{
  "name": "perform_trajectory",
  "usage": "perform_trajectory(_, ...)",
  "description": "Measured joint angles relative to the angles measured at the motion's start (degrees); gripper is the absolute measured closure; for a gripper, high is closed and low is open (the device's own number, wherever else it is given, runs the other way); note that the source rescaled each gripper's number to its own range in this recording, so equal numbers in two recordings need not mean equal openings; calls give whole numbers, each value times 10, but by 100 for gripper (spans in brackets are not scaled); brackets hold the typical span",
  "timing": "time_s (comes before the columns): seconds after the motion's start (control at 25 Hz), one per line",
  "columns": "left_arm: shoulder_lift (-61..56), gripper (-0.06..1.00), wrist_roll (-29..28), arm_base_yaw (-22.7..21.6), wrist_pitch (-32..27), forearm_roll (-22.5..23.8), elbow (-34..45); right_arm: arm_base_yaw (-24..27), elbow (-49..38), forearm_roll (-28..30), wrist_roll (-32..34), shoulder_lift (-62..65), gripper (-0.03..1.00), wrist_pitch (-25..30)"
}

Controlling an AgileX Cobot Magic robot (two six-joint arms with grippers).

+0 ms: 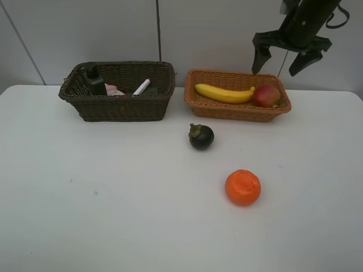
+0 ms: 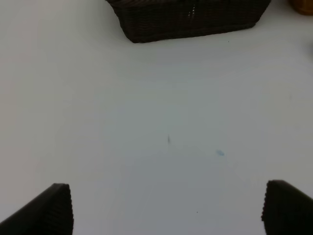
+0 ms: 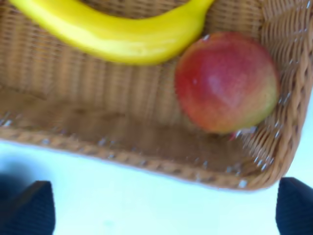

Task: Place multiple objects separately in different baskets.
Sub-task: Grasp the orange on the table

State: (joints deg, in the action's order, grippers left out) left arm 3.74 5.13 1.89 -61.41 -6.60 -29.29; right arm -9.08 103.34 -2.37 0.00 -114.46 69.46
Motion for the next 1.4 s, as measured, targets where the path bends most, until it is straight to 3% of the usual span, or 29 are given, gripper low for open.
perform_trajectory(0.2,0,-6,0,0,0,0,0,-21,-149,-1,3,104,-3,2)
perform_trajectory(0.36,0,-6,0,0,0,0,0,-81,-278,-2,9,190,-3,-7)
perform_trajectory(0.52,0,-6,0,0,0,0,0,-172,-386,14,33,235,-3,-56)
perform_trajectory(0.68,0,-6,0,0,0,0,0,-237,-456,24,50,235,-3,-138)
perform_trajectory(1.0,0,-6,0,0,0,0,0,-252,-482,66,46,207,-3,-199)
perform_trajectory(1.4,0,-6,0,0,0,0,0,-252,-482,48,32,178,-3,-222)
